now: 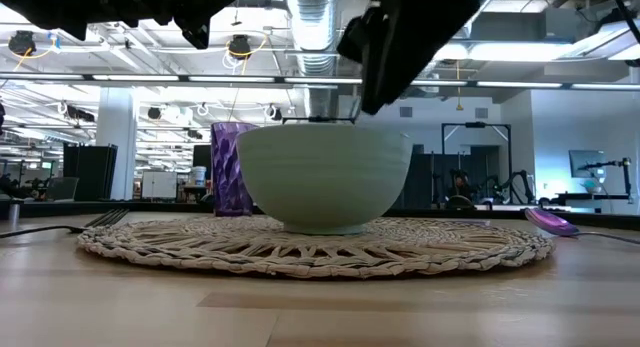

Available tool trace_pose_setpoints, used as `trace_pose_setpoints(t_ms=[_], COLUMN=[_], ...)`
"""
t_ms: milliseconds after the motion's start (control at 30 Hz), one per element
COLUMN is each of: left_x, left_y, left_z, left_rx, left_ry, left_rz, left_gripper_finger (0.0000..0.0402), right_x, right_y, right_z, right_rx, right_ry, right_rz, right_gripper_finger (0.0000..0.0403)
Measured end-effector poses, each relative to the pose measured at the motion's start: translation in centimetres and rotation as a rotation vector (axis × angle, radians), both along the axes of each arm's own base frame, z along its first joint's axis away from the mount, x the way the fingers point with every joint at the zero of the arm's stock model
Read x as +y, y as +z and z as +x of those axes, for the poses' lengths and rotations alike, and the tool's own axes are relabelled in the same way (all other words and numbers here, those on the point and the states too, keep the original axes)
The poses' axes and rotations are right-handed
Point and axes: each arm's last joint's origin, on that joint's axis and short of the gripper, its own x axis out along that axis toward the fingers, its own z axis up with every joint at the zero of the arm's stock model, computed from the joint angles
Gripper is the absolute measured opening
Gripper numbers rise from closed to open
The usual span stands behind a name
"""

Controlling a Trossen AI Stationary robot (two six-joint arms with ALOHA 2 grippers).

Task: Pick & Place Utensil
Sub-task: Put the black fork into the blue bowl on the brown mat

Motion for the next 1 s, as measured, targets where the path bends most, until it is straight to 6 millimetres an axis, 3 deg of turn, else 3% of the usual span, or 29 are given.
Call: trace_pose_setpoints(t_ms=[333,500,633,733,833,1000], left_x=[0.0,-0.3,-0.3,-0.3,-0.4,-0.5], left_y=[0.0,0.0,0.4,1.6,3.0,3.7], left_z=[0.0,0.0,0.3,0.7,1.4,3.2], left_rx=[0.007,0.005,0.000,-0.027,-0.006,0.229], left_ry=[-0.012,-0.014,0.093,0.145,0.157,0.318], left_rz=[-0.043,-0.045,-0.060,-0.018,0.018,0.092], left_gripper_finger=[0.0126,0.0126,0.0126,0.0126,0.0126,0.0126], right_x=[0.1,-1.2,-3.1,-5.1,-7.3,-10.9], right_y=[5.2,7.6,9.2,9.0,7.4,4.2], right_z=[-2.0,-3.8,-6.1,-7.6,-9.5,-12.6], right_rx=[0.126,0.031,-0.089,-0.270,-0.408,-0.665], right_ry=[-0.003,-0.033,-0.039,-0.040,-0.052,-0.122], right_rz=[-0.090,-0.193,-0.180,-0.122,-0.050,-0.037], right_gripper_finger=[0.0112,0.0113,0.0113,0.0113,0.0113,0.0113])
